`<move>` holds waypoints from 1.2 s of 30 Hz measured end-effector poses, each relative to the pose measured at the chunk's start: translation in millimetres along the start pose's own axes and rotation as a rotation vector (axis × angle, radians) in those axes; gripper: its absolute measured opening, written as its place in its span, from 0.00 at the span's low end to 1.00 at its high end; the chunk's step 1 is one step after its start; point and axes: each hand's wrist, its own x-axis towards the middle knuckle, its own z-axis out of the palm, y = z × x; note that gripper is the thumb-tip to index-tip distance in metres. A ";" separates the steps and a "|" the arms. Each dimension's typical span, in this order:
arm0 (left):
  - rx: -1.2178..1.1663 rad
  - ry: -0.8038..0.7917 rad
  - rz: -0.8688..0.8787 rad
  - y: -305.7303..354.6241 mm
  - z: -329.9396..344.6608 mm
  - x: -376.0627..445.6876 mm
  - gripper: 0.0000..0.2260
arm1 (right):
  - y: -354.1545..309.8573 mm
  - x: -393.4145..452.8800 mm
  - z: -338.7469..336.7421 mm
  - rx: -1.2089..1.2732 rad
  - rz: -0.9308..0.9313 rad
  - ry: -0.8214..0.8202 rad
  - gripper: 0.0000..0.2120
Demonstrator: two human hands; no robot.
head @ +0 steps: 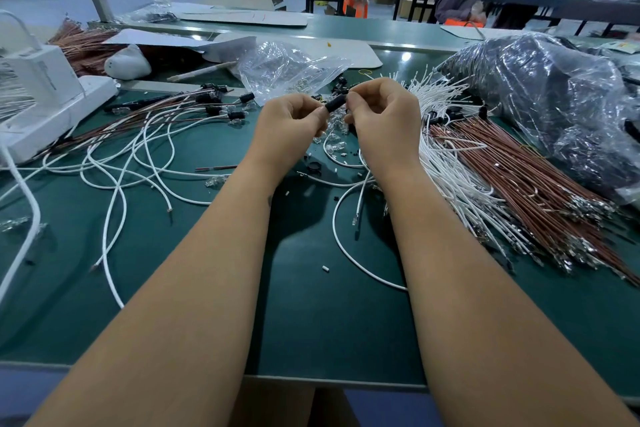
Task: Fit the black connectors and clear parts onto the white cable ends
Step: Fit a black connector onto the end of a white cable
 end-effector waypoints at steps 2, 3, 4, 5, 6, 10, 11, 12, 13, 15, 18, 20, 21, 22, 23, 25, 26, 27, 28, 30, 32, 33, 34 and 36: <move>0.002 0.022 -0.005 1.0 0.9 0.3 0.07 | -0.4 -1.2 0.7 0.011 0.007 -0.014 0.04; -0.005 0.025 -0.006 1.3 1.2 0.5 0.08 | -0.6 -2.3 1.4 0.007 0.009 -0.027 0.04; -0.014 0.022 -0.010 1.7 1.5 0.5 0.07 | -0.6 -3.5 2.5 0.001 0.009 -0.041 0.04; -0.023 0.019 -0.015 2.1 1.5 0.4 0.07 | -0.2 -4.5 3.6 0.000 0.008 -0.055 0.03; -0.029 0.016 -0.022 2.1 1.7 0.3 0.06 | 0.2 -4.9 4.6 0.005 0.008 -0.063 0.01; -0.016 -0.014 -0.023 3.3 0.4 -0.3 0.03 | 1.3 -3.7 4.4 0.021 0.005 -0.043 0.09; -0.011 -0.031 -0.013 4.2 0.2 -0.9 0.02 | 1.5 -3.5 3.8 0.019 0.001 -0.036 0.10; -0.007 -0.047 -0.001 5.3 0.2 -1.9 0.02 | 1.9 -3.3 3.3 0.020 -0.001 -0.031 0.11; -0.004 -0.057 0.013 5.7 -0.1 -2.9 0.04 | 2.6 -3.2 3.2 0.022 -0.001 -0.030 0.11; 0.001 -0.063 0.038 5.0 -0.4 -3.5 0.08 | 3.8 -2.6 3.4 0.013 -0.002 -0.026 0.11; 0.053 -0.043 0.078 3.7 0.6 -3.4 0.09 | 3.7 -1.8 4.5 -0.003 0.002 -0.018 0.07; 0.102 -0.035 0.094 3.5 0.5 -3.3 0.08 | 2.9 -2.0 5.2 0.030 0.021 -0.033 0.06; 0.130 -0.033 0.098 3.2 -0.4 -3.1 0.08 | 2.8 -1.9 5.6 0.043 0.029 -0.038 0.07; 0.164 -0.029 0.098 2.8 -1.5 -2.5 0.07 | 3.0 -1.4 5.7 0.050 0.032 -0.034 0.09; 0.205 -0.020 0.092 1.9 -2.4 -2.0 0.05 | 2.9 -0.8 5.2 0.051 0.030 -0.021 0.10; 0.304 0.016 0.076 0.6 -3.0 -2.3 0.03 | 2.6 -0.1 4.8 0.045 0.026 0.000 0.09; 0.357 0.033 0.070 0.9 -2.3 -3.1 0.03 | 2.7 -0.1 4.7 0.037 0.024 0.003 0.09; 0.405 0.044 0.061 1.2 -1.1 -3.9 0.03 | 3.0 -0.4 4.8 0.028 0.023 0.002 0.08; 0.443 0.049 0.054 1.1 0.1 -4.4 0.04 | 3.2 -0.7 5.2 0.023 0.023 0.001 0.08; 0.456 0.043 0.050 0.3 0.0 -4.0 0.04 | 2.6 -0.6 5.5 0.024 0.023 -0.005 0.08; 0.350 0.046 0.069 -1.0 -2.3 -3.1 0.03 | 0.7 0.2 4.5 0.041 0.001 -0.033 0.10; 0.278 0.049 0.083 -1.4 -3.8 -2.4 0.02 | -0.5 0.7 3.9 0.055 -0.014 -0.051 0.10; 0.220 0.054 0.095 -1.3 -5.1 -2.2 0.04 | -1.3 0.9 3.6 0.062 -0.025 -0.069 0.11; 0.141 0.061 0.109 -1.5 -7.1 -1.1 0.07 | -1.2 0.8 3.7 0.002 -0.052 -0.089 0.12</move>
